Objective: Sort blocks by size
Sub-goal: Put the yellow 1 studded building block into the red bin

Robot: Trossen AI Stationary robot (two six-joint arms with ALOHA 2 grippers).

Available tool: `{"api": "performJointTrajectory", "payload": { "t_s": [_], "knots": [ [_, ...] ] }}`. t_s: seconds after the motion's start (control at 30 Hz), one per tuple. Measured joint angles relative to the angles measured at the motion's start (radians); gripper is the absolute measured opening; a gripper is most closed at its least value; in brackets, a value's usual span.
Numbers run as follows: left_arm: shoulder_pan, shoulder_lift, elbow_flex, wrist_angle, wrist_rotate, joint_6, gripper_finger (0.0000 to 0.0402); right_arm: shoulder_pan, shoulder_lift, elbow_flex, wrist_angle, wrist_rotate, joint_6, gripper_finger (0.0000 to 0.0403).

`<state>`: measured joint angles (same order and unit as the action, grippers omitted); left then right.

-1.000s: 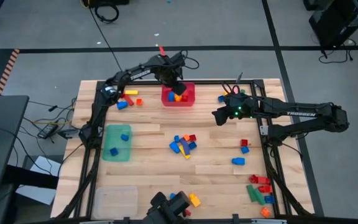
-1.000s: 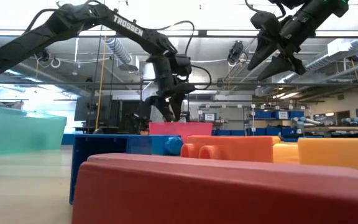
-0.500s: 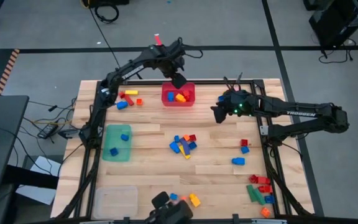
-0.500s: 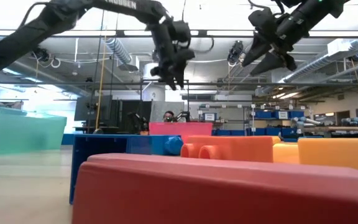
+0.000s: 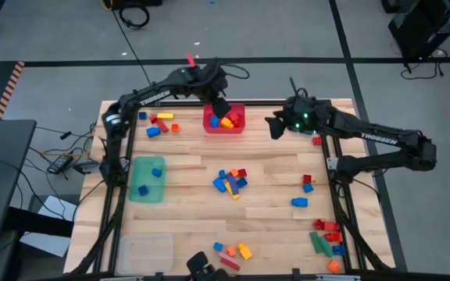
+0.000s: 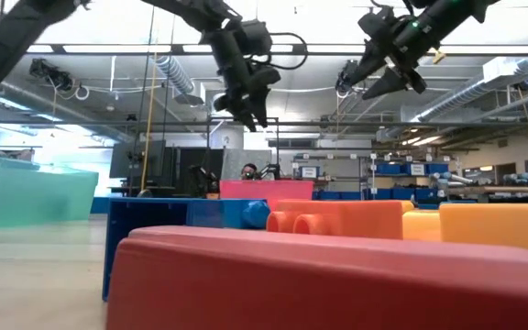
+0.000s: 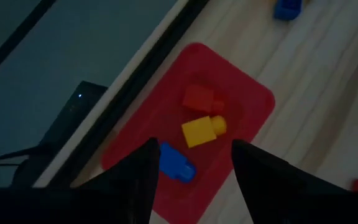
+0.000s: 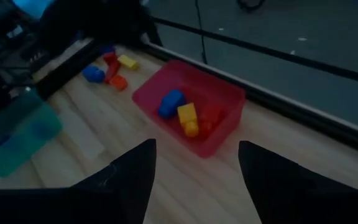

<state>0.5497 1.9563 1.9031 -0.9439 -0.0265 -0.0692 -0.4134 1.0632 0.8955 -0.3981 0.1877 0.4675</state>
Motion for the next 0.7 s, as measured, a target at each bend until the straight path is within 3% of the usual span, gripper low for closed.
{"api": "performJointTrajectory", "payload": {
  "t_s": [0.43, 0.7],
  "knots": [
    [-0.072, -0.427, -0.686, 0.586, -0.003, -0.097, 0.0209, -0.307, 0.343, 0.366, -0.438, -0.012, -0.083, 0.0259],
    [-0.136, -0.661, -0.976, 0.871, -0.006, -0.124, 0.0209, -0.486, 0.543, 0.409, -0.573, -0.101, -0.068, 0.0259]
  ]
}}
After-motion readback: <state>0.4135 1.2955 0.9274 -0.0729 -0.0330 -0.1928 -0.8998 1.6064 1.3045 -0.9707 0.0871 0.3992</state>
